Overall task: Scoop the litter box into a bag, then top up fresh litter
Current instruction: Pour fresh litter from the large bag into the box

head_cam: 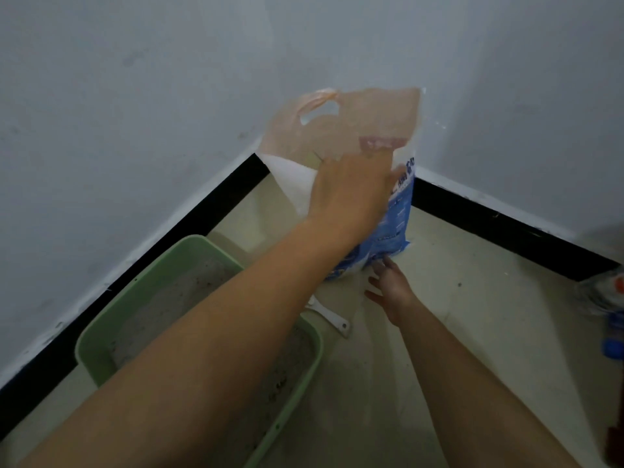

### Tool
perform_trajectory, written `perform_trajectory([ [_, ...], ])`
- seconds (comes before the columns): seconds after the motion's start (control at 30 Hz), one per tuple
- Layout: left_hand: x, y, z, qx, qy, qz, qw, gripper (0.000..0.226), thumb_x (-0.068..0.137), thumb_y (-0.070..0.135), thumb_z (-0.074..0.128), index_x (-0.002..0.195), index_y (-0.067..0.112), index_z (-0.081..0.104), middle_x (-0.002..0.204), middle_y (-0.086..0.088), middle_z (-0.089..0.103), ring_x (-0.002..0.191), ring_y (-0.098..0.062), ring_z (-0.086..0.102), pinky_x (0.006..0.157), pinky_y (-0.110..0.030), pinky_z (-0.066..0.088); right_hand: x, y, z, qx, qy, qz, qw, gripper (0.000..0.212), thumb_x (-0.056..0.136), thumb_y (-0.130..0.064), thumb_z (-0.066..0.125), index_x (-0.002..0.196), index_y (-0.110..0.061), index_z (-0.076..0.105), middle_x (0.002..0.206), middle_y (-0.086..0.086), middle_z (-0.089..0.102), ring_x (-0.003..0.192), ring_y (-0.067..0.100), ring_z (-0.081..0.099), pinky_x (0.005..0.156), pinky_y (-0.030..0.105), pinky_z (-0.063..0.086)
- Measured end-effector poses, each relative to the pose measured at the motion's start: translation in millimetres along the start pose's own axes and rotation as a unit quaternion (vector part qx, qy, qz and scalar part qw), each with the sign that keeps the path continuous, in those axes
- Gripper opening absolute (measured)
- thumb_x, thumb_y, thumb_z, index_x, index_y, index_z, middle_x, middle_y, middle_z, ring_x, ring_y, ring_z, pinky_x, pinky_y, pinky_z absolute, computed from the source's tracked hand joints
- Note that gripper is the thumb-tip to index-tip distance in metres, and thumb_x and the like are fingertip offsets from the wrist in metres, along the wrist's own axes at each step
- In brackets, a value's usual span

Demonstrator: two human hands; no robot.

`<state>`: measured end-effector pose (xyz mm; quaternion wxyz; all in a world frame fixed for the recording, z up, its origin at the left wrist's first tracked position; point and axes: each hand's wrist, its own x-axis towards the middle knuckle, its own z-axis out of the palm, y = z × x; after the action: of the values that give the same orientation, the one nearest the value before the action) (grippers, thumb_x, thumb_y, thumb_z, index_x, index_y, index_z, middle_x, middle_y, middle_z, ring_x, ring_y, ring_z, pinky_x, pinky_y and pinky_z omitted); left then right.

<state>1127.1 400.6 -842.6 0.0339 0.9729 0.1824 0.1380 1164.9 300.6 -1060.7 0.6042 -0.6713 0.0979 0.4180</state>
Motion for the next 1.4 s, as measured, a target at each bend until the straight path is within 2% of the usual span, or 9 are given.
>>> perform_trajectory([
  [0.13,3,-5,-10,-0.132,0.113,0.054,0.983,0.028,0.101,0.034,0.044,0.077,0.022,0.038,0.056,0.01,0.035,0.057,-0.021,0.042,0.056,-0.029,0.028,-6,7,-6,0.048,0.032,0.03,0.998,0.059,0.102,-0.046,0.043,0.153,-0.023,0.027,0.146,0.007,0.044,0.123,0.025,0.05,0.089,0.04,0.051],
  [0.27,4,-9,-54,-0.191,0.236,0.072,0.95,0.038,0.098,0.025,0.054,0.069,0.019,0.029,0.052,0.013,0.02,0.049,-0.012,0.028,0.052,-0.026,0.021,-17,-6,-4,0.1,0.049,0.015,0.994,0.088,0.087,-0.082,0.027,0.156,-0.027,0.021,0.157,0.003,0.033,0.136,0.025,0.041,0.109,0.048,0.041],
  [0.37,2,-14,-88,-0.227,0.279,0.086,0.929,0.041,0.098,0.021,0.055,0.065,0.011,0.032,0.053,-0.001,0.03,0.051,-0.015,0.029,0.052,-0.028,0.023,-30,-28,-1,0.157,-0.006,-0.021,0.987,0.087,0.086,-0.083,0.017,0.155,-0.03,0.026,0.155,0.0,0.039,0.139,0.022,0.041,0.116,0.048,0.032],
  [0.53,-15,-26,-118,-0.312,0.229,0.012,0.922,0.043,0.099,0.019,0.053,0.068,-0.01,0.045,0.058,-0.022,0.044,0.054,-0.031,0.041,0.048,-0.03,0.032,-46,-51,-7,0.229,-0.13,-0.052,0.963,0.085,0.081,-0.088,0.022,0.135,-0.034,0.057,0.128,0.001,0.067,0.116,0.028,0.064,0.104,0.05,0.046],
  [0.63,-32,-40,-138,-0.39,0.16,-0.056,0.905,0.018,0.095,0.014,0.054,0.081,0.006,0.062,0.064,0.002,0.065,0.056,-0.012,0.06,0.053,-0.028,0.05,-55,-49,-11,0.234,-0.149,-0.04,0.96,0.085,0.078,-0.089,0.025,0.128,-0.031,0.063,0.128,0.004,0.067,0.118,0.029,0.063,0.106,0.052,0.043],
  [0.77,-60,-60,-162,-0.481,0.071,-0.154,0.86,0.02,0.091,0.003,0.055,0.079,0.019,0.061,0.05,0.018,0.058,0.044,0.002,0.054,0.046,-0.01,0.038,-78,-46,-10,0.236,-0.143,-0.04,0.96,0.087,0.074,-0.089,0.036,0.127,-0.026,0.067,0.128,0.011,0.066,0.117,0.034,0.063,0.106,0.056,0.042],
  [0.97,-123,-117,-182,-0.519,0.14,-0.3,0.788,0.018,0.085,0.005,0.058,0.077,0.018,0.069,0.062,0.007,0.061,0.058,-0.011,0.054,0.054,-0.024,0.042,-139,-88,-30,0.123,-0.102,-0.092,0.983,0.082,0.071,-0.079,0.062,0.132,-0.023,0.062,0.127,0.013,0.066,0.113,0.036,0.065,0.099,0.057,0.047],
  [1.17,-155,-141,-202,-0.647,0.152,-0.387,0.639,0.009,0.083,0.007,0.055,0.091,0.009,0.059,0.084,-0.008,0.057,0.061,-0.016,0.051,0.042,-0.023,0.032,-219,-163,-38,-0.01,0.031,-0.152,0.988,0.097,0.044,-0.078,0.083,0.117,-0.018,0.067,0.101,0.005,0.076,0.087,0.029,0.075,0.085,0.052,0.057],
  [1.4,-170,-160,-202,-0.662,0.161,-0.381,0.625,0.016,0.098,0.027,0.053,0.106,0.02,0.066,0.1,-0.001,0.072,0.078,-0.016,0.069,0.051,-0.023,0.049,-276,-192,-32,-0.05,0.062,-0.198,0.977,0.087,0.049,-0.076,0.082,0.113,-0.019,0.066,0.097,0.003,0.077,0.083,0.027,0.075,0.08,0.048,0.058],
])
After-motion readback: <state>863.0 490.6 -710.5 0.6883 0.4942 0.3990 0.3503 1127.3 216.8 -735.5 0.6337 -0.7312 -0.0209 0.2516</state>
